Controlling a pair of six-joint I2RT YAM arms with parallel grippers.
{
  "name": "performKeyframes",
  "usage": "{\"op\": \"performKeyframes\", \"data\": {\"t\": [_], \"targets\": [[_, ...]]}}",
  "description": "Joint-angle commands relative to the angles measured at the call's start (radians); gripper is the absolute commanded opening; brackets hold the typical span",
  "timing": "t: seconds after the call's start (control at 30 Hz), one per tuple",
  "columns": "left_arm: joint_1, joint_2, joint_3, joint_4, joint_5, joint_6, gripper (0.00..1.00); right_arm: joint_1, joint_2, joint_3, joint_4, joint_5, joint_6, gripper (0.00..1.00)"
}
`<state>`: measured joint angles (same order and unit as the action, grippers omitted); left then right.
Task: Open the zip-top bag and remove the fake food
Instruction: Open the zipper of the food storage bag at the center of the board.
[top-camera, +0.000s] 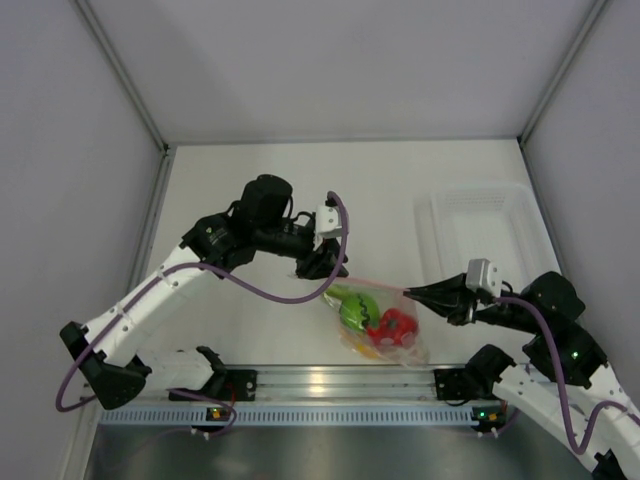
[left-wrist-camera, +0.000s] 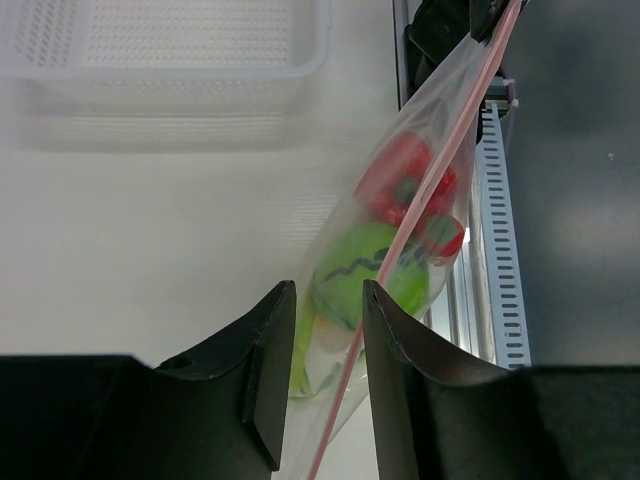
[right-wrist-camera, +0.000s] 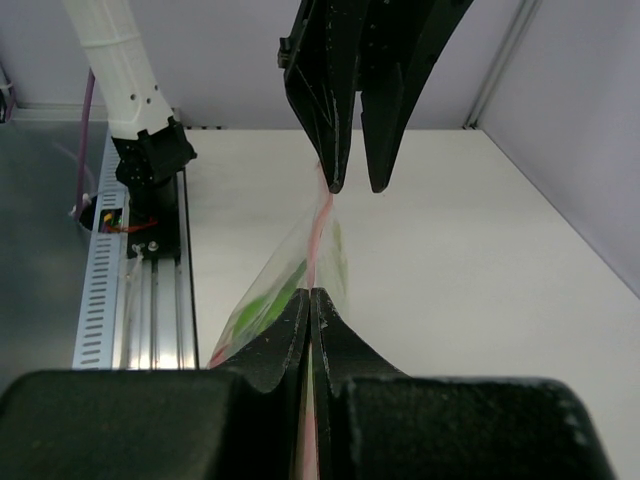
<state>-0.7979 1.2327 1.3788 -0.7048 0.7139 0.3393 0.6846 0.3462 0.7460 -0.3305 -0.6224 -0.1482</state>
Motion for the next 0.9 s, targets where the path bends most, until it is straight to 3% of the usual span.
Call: {"op": "performKeyframes", "data": {"t": [0.0, 0.87], "targets": [[-0.006, -0.033, 0.009, 0.013, 0.028, -0.002, 0.39, -0.008, 0.001, 0.004, 0.028, -0.007, -0.008, 0.00], [-0.037, 0.004, -0.011, 0.013, 0.047, -0.020, 0.36, -0.008, -0.018, -0.007, 0.061, 0.000, 0.005, 0.00]]}}
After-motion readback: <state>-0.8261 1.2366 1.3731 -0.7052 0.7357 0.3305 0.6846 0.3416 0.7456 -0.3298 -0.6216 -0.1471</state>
